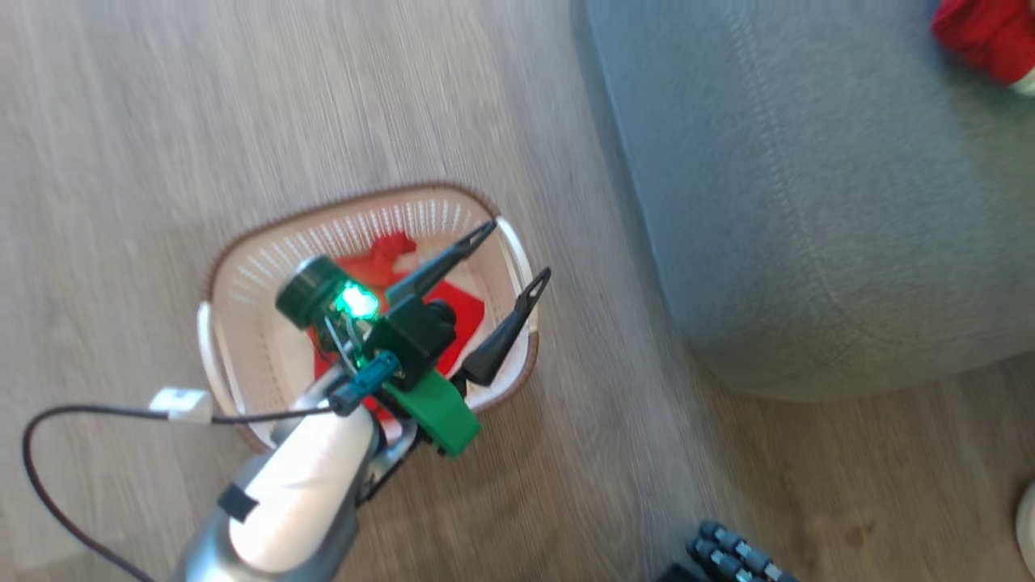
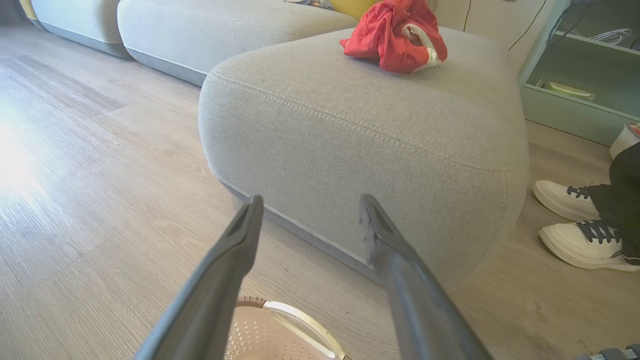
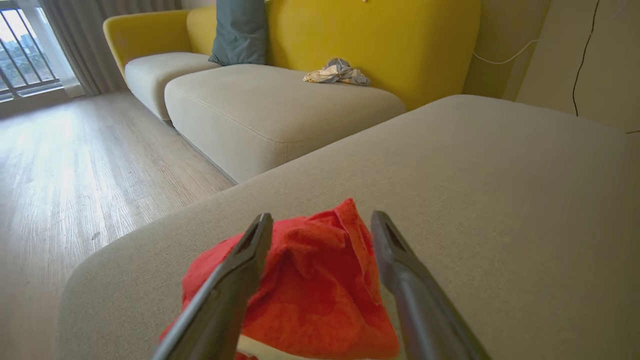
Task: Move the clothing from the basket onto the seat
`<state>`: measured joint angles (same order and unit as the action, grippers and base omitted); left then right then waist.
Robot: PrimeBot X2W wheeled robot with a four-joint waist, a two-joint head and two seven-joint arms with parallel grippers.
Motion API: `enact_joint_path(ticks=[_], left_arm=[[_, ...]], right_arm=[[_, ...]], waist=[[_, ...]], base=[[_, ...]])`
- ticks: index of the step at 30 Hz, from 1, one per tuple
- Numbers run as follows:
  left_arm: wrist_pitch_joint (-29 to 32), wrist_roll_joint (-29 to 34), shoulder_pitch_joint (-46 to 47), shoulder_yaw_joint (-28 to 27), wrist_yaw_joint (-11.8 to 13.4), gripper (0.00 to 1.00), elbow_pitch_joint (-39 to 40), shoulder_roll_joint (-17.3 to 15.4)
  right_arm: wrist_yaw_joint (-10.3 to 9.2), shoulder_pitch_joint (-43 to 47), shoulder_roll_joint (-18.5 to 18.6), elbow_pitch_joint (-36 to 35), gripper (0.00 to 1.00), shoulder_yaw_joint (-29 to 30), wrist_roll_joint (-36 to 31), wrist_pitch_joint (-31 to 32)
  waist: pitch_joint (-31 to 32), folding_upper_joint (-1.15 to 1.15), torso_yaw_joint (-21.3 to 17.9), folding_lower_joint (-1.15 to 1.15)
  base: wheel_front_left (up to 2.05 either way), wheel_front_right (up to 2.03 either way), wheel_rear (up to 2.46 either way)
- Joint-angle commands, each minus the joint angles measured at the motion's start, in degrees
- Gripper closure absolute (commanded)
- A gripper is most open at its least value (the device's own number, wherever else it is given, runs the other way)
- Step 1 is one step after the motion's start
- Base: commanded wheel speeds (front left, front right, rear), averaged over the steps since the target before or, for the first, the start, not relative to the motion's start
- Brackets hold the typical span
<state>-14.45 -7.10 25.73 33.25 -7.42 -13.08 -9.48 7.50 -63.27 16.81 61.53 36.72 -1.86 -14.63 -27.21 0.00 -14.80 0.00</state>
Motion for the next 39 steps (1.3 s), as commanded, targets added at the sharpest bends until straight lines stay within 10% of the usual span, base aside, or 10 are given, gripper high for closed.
enact_joint_path(ticks=[1, 19, 39], left_arm=[[-0.55, -0.65, -0.59, -2.12, -0.07, 0.00, 1.48, 0.45], [-0.55, -0.43, -11.54, -15.39, 3.89, 0.00, 2.32, 5.73], [-0.55, -2.98, -17.91, -27.21, 15.66, 0.00, 4.04, 6.58]], right_arm=[[-0.01, 0.30, 0.81, -3.14, 0.00, -2.10, 1.49, -0.37], [-0.01, 26.29, 1.70, -34.77, 0.00, -33.45, 28.36, -0.37], [-0.01, 55.32, -7.24, -58.46, 0.00, -37.98, 33.05, -0.37]], waist=[[5.02, 0.00, 0.56, 0.00], [20.96, 0.00, 5.84, 0.00], [25.45, 0.00, 12.84, 0.00]], base=[[0.00, 0.00, 0.00], [0.00, 0.00, 0.00], [0.00, 0.00, 0.00]])
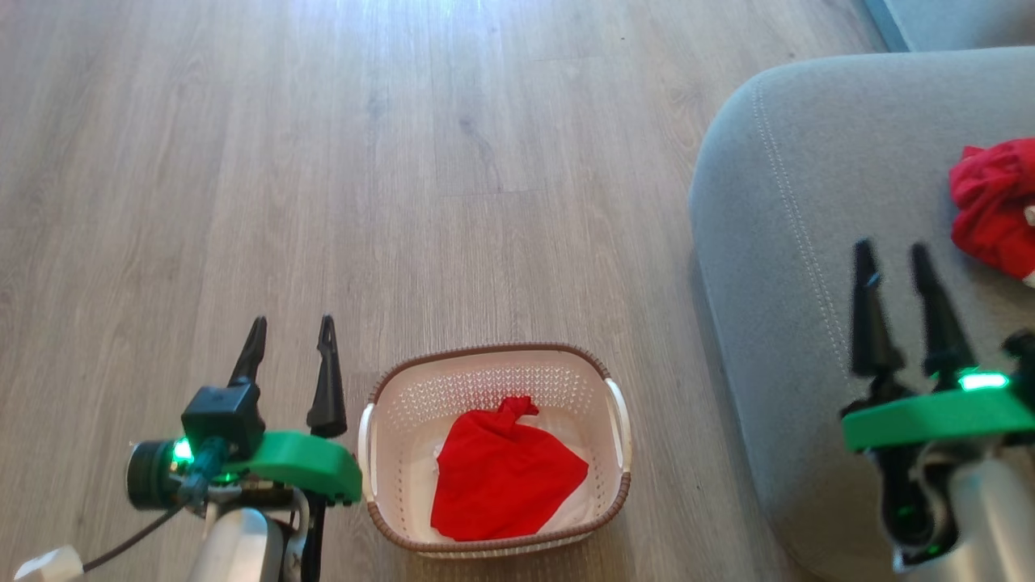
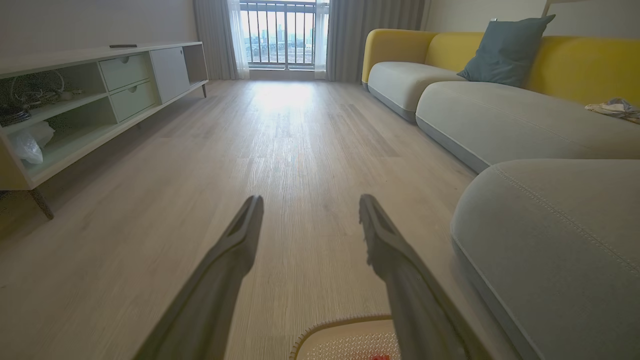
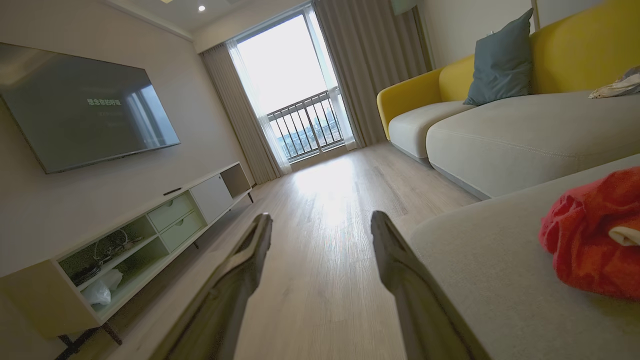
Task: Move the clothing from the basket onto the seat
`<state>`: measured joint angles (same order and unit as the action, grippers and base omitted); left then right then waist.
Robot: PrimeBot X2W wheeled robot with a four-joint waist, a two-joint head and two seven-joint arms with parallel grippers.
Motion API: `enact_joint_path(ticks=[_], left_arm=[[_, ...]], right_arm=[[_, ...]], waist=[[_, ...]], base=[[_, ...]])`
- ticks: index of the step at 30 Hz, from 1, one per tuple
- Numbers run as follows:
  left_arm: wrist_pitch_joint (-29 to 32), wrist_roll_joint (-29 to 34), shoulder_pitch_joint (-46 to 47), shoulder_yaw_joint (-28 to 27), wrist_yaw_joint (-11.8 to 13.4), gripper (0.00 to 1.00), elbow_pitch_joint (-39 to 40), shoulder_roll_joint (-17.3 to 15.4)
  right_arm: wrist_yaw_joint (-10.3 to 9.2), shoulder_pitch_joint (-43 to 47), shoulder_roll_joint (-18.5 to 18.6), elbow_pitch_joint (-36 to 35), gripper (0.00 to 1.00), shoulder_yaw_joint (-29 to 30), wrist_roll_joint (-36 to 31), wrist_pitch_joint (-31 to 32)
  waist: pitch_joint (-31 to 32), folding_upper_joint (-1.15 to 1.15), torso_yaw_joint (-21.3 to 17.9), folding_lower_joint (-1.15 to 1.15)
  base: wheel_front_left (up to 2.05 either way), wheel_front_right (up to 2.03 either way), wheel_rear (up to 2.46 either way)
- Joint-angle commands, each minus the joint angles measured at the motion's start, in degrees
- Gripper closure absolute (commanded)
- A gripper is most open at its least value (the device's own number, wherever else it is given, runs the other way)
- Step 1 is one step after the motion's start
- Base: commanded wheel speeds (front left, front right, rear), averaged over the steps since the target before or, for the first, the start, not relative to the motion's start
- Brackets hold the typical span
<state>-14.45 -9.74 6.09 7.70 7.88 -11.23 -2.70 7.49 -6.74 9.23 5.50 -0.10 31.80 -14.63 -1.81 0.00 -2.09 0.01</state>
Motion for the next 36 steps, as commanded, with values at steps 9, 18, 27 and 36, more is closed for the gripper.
enact_joint_path(ticks=[9, 18, 27, 36], left_arm=[[-0.55, -1.28, -0.44, -0.52, 0.73, 0.00, 0.67, -0.19], [-0.55, -1.95, -1.44, 0.91, 0.58, 0.00, -1.76, -0.19], [-0.55, -1.82, -1.62, 1.50, 0.89, 0.00, -1.93, -0.18], [-0.55, -1.57, -1.77, 1.89, 1.02, 0.00, -1.77, -0.18]], right_arm=[[0.00, 4.35, -4.36, 0.11, 0.00, -0.81, -5.18, -0.37], [0.00, 4.64, -6.00, 3.61, 0.00, 0.29, -9.70, -0.37], [0.00, 4.59, -6.27, 3.69, 0.00, -0.33, -10.97, -0.37], [0.00, 4.37, -6.34, 3.96, 0.00, -0.41, -10.54, -0.37]], waist=[[0.27, 0.00, 0.74, -0.01], [0.48, 0.00, 1.00, -0.01], [0.57, 0.00, 1.56, -0.01], [0.62, 0.00, 1.57, -0.01]], base=[[0.00, 0.00, 0.00], [0.00, 0.00, 0.00], [0.00, 0.00, 0.00], [0.00, 0.00, 0.00]])
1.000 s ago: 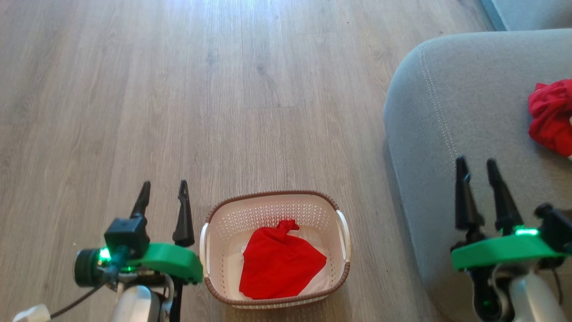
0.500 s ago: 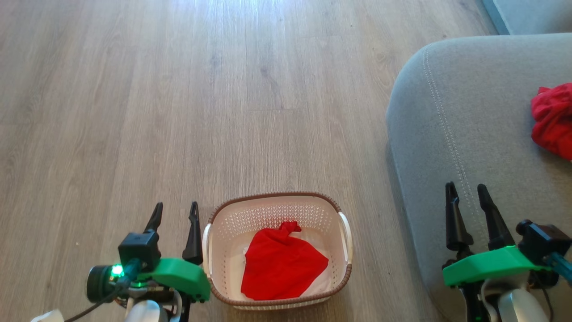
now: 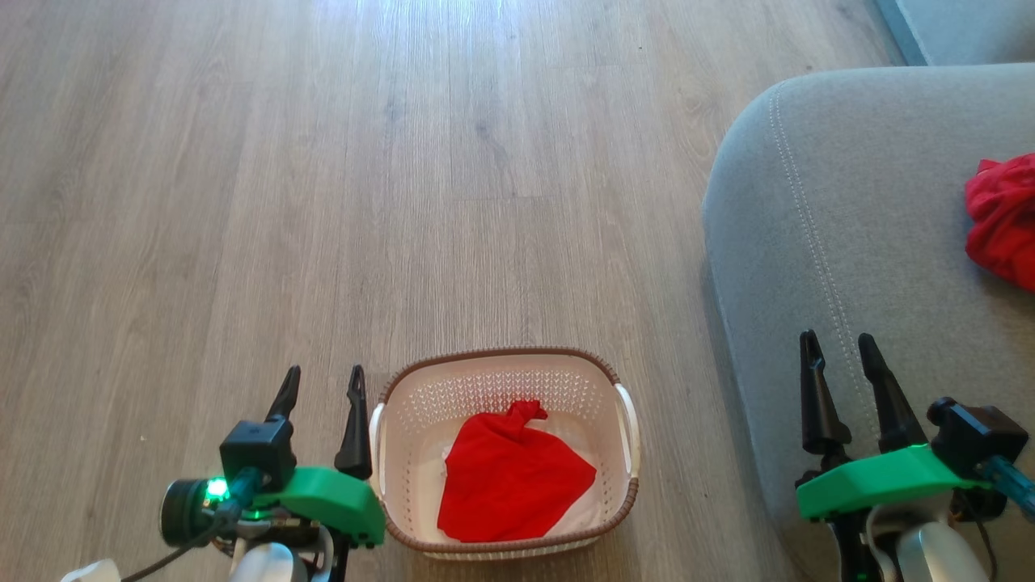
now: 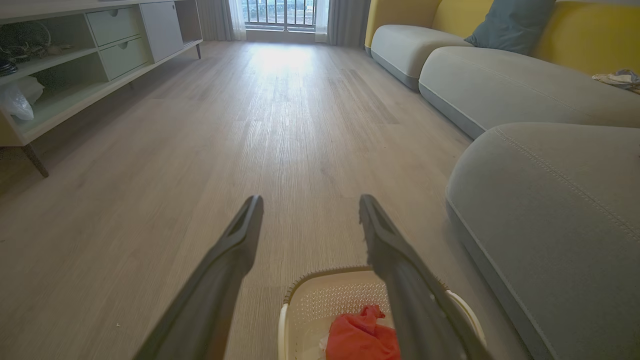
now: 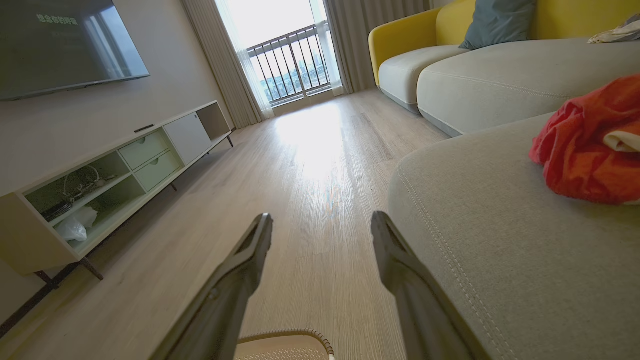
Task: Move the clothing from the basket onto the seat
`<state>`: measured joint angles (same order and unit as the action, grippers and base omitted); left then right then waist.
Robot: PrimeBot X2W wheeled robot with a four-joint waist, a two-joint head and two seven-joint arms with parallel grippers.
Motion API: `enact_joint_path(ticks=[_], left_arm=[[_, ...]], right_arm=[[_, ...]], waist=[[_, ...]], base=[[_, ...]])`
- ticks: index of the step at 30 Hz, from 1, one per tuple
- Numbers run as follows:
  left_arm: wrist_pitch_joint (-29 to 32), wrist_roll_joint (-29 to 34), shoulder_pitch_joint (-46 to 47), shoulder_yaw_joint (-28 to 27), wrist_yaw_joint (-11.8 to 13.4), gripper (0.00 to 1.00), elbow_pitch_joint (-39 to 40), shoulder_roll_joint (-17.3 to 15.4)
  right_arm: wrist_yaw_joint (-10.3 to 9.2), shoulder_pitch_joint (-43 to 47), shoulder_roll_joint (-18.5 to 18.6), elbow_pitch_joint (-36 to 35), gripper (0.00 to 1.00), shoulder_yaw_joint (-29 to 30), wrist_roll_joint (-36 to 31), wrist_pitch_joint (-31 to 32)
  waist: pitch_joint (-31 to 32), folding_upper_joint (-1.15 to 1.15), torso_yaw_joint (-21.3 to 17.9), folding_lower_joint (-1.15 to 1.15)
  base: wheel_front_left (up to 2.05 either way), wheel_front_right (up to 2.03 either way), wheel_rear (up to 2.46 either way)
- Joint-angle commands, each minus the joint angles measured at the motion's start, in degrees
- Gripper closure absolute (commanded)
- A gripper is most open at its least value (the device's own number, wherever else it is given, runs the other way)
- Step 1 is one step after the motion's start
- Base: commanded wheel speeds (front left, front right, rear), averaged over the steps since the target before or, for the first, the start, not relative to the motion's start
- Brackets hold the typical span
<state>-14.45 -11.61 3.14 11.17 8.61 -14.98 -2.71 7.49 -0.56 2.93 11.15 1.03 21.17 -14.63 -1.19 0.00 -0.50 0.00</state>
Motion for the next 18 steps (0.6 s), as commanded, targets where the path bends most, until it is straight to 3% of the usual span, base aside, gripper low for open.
enact_joint_path(ticks=[1, 18], left_arm=[[-0.55, 0.30, 1.19, -1.53, 0.26, 0.00, 1.90, -0.17], [-0.55, -0.04, 1.27, -0.82, 0.06, 0.00, 0.89, -0.17]], right_arm=[[0.00, -1.84, -0.04, -1.67, 0.00, -1.49, 0.24, -0.37], [0.00, -2.32, -0.05, -1.42, 0.00, -1.35, 0.86, -0.37]], waist=[[0.01, 0.00, -0.05, 0.00], [0.01, 0.00, -0.40, 0.00]], base=[[0.00, 0.00, 0.00], [0.00, 0.00, 0.00]])
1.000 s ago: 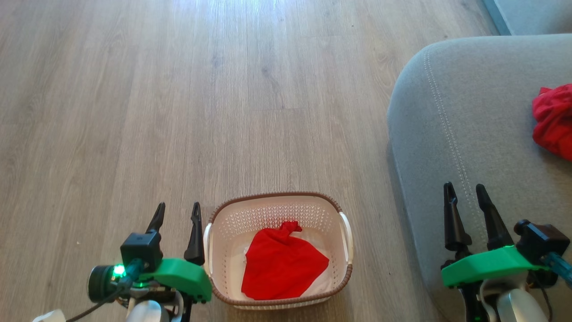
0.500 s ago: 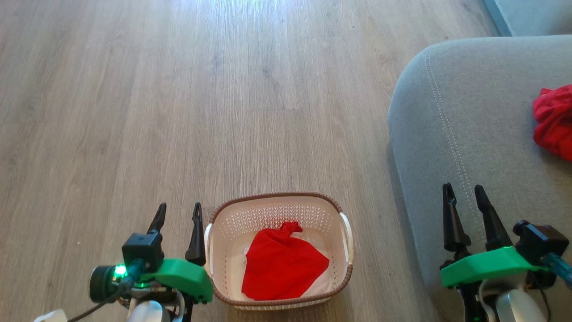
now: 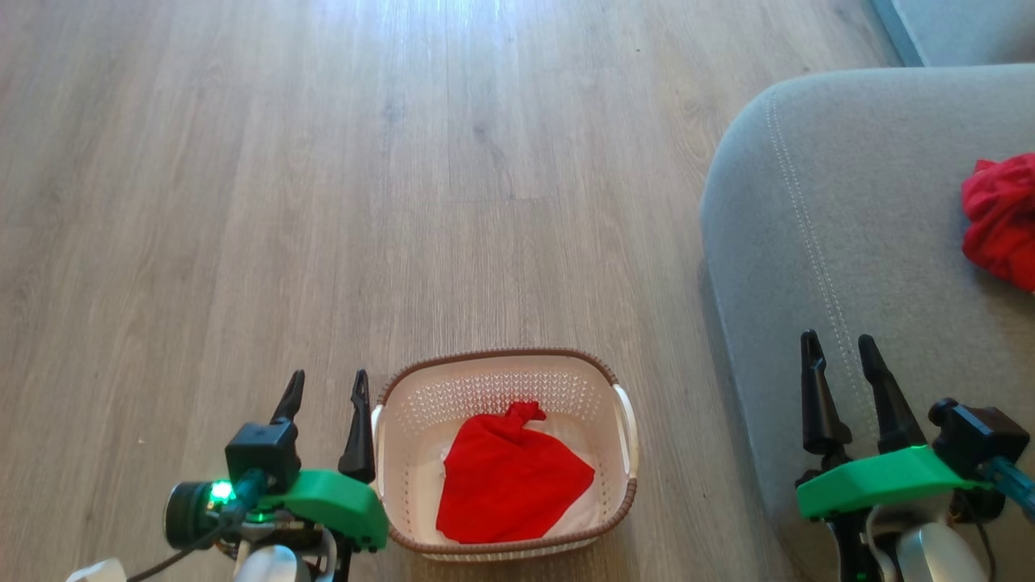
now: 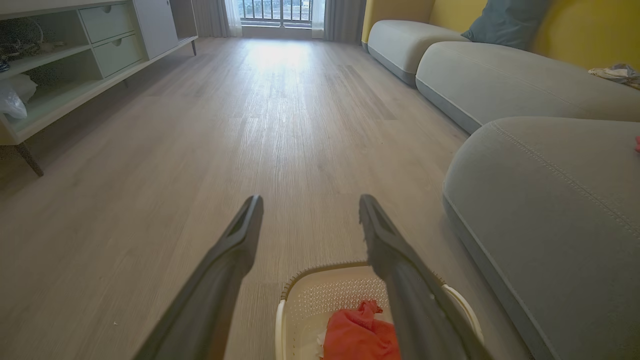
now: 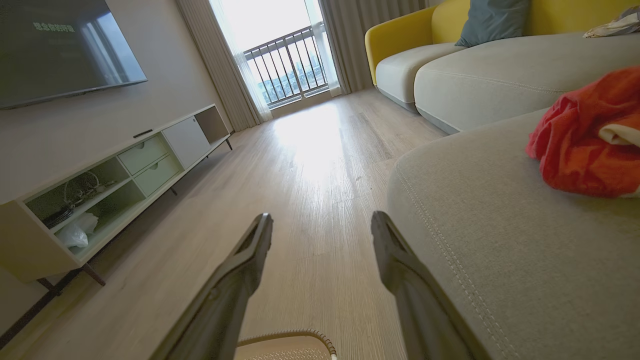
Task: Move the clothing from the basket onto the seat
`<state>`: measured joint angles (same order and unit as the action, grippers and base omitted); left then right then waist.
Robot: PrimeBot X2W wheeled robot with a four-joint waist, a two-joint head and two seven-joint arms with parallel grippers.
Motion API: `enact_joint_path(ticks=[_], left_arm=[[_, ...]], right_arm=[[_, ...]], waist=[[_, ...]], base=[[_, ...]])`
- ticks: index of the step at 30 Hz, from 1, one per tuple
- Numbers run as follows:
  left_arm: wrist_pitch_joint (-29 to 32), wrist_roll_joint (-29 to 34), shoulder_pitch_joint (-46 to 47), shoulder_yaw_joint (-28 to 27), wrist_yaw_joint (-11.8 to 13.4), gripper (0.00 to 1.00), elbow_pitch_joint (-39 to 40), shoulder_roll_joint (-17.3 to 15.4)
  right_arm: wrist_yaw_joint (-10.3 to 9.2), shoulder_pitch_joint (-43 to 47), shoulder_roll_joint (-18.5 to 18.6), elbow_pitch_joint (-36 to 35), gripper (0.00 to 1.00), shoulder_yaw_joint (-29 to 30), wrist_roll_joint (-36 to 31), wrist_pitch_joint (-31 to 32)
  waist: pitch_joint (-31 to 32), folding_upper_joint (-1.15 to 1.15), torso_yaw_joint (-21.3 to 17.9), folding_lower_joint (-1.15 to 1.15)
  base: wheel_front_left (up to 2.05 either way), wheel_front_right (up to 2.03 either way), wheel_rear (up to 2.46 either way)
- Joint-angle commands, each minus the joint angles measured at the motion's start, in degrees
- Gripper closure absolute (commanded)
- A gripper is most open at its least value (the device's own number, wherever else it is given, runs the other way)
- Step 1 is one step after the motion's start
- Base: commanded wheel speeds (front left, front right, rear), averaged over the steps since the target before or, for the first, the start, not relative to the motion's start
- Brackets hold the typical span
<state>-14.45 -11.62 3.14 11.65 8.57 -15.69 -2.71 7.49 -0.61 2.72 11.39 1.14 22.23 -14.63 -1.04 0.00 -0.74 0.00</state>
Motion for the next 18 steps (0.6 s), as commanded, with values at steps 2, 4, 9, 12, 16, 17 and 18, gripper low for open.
enact_joint_path(ticks=[2, 4, 9, 12, 16, 17, 18], left_arm=[[-0.55, -0.24, 1.12, -1.09, -0.22, 0.00, 1.03, -0.17], [-0.55, -0.22, 1.01, -0.68, -0.46, 0.00, -0.31, -0.17], [-0.55, -0.17, 2.03, 0.23, -0.86, 0.00, -1.90, -0.17], [-0.55, -0.12, 3.51, 0.98, -1.17, 0.00, -3.69, -0.17], [-0.55, -0.89, 7.94, 1.32, -2.93, 0.00, -6.17, -0.17], [-0.55, -0.73, 9.10, 1.45, -3.45, 0.00, -6.73, -0.17], [-0.55, -0.23, 10.27, 1.68, -4.00, 0.00, -7.43, -0.17]], right_arm=[[0.00, -2.29, 0.16, -1.53, 0.00, -1.42, -0.81, -0.37], [0.00, -2.34, 0.16, -1.46, 0.00, -1.58, -1.75, -0.37], [0.00, -2.83, 0.16, -1.26, 0.00, -2.33, -2.51, -0.37], [0.00, -3.61, 0.21, -1.99, 0.00, -2.78, -3.50, -0.37], [0.00, -6.00, 0.26, -3.63, 0.00, -4.75, -4.74, -0.37], [0.00, -6.68, 0.29, -4.02, 0.00, -5.08, -4.92, -0.37], [0.00, -7.22, 0.39, -4.39, 0.00, -5.40, -5.21, -0.37]], waist=[[-0.46, 0.00, -0.59, 0.00], [-0.97, 0.00, -1.18, 0.00], [-3.47, 0.00, -2.25, 0.00], [-6.75, 0.00, -3.01, 0.00], [-14.22, 0.00, -4.67, 0.00], [-15.87, 0.00, -4.89, 0.00], [-17.26, 0.00, -5.06, 0.00]], base=[[0.00, 0.00, 0.00], [0.00, 0.00, 0.00], [0.00, 0.00, 0.00], [0.00, 0.00, 0.00], [0.00, 0.00, 0.00], [0.00, 0.00, 0.00], [0.00, 0.00, 0.00]])
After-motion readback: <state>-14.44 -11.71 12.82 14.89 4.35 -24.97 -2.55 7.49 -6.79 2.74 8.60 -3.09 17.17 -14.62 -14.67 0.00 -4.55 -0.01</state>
